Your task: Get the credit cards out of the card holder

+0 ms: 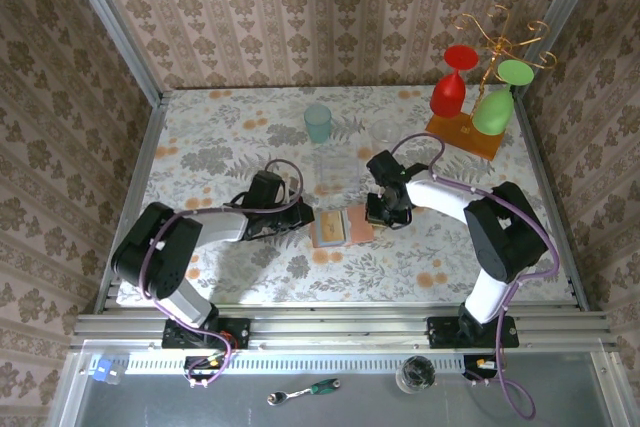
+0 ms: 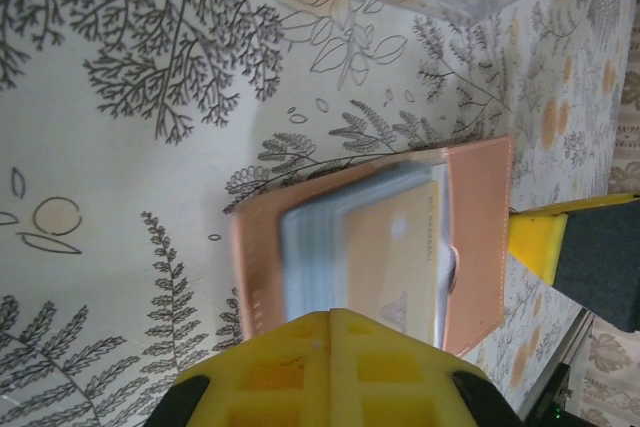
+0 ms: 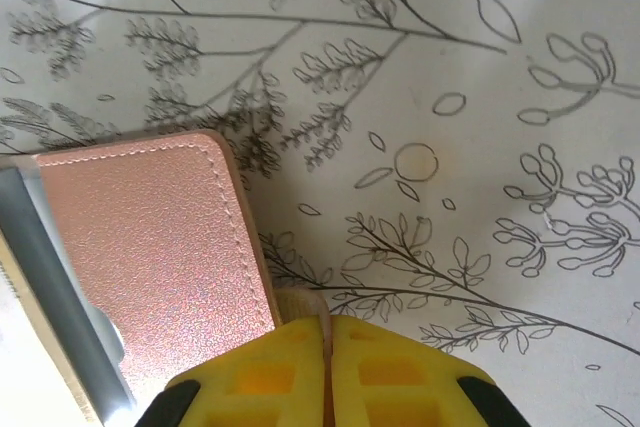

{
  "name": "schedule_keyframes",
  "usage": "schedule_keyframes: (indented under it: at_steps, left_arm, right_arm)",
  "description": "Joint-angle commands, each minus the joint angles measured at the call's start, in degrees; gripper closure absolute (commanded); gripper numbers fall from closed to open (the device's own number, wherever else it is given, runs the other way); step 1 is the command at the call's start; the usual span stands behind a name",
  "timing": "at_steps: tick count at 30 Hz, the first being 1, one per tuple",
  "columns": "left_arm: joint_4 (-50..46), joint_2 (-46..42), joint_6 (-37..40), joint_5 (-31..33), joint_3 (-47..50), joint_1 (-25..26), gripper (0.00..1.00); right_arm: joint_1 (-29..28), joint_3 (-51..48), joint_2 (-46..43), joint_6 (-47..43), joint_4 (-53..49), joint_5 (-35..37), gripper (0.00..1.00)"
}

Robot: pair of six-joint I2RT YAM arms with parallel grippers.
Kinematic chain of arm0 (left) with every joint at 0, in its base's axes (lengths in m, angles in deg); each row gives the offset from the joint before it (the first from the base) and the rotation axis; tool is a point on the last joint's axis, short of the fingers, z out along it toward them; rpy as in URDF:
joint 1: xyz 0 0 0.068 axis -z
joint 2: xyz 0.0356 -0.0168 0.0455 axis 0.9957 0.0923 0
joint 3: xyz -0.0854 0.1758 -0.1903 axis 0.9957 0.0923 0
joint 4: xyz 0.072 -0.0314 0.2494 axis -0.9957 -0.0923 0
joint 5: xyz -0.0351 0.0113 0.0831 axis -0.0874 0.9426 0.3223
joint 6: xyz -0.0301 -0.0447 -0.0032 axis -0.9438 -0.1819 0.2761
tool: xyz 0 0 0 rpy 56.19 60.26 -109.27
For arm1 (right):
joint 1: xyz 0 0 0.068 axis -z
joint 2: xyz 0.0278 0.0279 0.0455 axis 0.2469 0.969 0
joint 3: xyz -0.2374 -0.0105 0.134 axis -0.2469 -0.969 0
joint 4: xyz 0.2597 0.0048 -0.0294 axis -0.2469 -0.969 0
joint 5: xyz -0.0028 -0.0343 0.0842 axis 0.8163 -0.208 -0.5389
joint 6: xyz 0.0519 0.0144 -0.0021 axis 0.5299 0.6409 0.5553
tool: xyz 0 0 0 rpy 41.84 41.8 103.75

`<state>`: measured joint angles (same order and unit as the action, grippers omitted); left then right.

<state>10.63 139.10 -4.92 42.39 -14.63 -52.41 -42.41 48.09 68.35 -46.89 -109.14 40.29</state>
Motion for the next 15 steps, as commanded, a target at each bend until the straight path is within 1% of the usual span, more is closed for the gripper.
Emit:
schedule_keyframes:
  at_steps: [1,5,10,15]
  left_arm:
    - [0.61,0.86,-0.77,-1.59,-1.43,0.4,1.0]
    - [-1.64,1.43,-0.77,-1.25,-1.52,0.27,1.0]
    - [-1.32,2.56,-1.04,-2.01,-1.5,-0.12,1.0]
    - [-4.62,2.89,-0.69,-1.25,-1.7,-0.46,1.0]
  right_arm:
    - [-0.34,-1.61,-2.12,2.3,1.36,0.83,0.95]
    - [-1.15,-2.14,-2.27,3.18,1.89,0.98,0.95]
    - [-1.5,-2.21,-1.93,3.35,2.28,0.73,0.95]
    - [-1.51,-1.51,-1.42,2.11,1.09,2.06,0.93]
